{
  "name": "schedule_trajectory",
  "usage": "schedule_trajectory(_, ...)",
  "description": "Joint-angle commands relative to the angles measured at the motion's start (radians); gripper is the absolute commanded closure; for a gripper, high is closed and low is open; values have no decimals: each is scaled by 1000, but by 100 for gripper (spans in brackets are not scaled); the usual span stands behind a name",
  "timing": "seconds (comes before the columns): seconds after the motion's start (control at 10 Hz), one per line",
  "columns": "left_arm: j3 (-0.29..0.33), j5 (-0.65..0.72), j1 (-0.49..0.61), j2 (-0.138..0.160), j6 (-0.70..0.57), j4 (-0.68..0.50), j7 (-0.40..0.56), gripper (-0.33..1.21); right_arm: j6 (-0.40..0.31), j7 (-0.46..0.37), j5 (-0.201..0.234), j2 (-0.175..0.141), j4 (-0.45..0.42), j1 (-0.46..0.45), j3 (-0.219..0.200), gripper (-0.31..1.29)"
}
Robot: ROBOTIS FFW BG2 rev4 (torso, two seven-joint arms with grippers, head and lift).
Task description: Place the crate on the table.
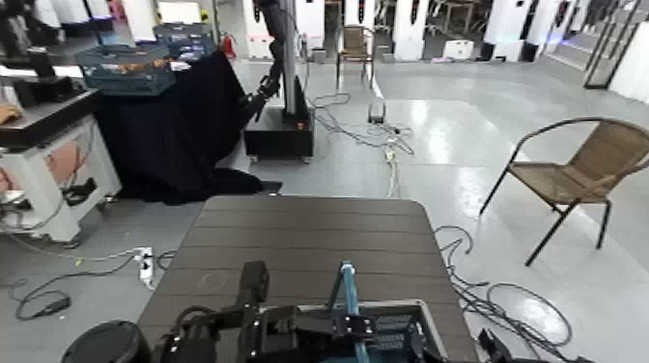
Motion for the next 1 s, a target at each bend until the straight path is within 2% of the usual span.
schedule_trajectory(0.1,-2,0,-2,0,-1,2,0,115,-1,0,-1,-2,3,-2,0,13)
schedule_trajectory(0.5,-2,-2,-21,-5,-6,24,11,115,-4,0,-3,-3,6,-5,2,13)
schedule_trajectory(0.8,-8,-20,-80,-20,4,105,12,115,-4,0,-3,-3,6,-5,3,13)
schedule_trajectory(1.0,-18,-40,-124,-17,7,163,2,115,-6,0,-6,-3,9,-6,5,13)
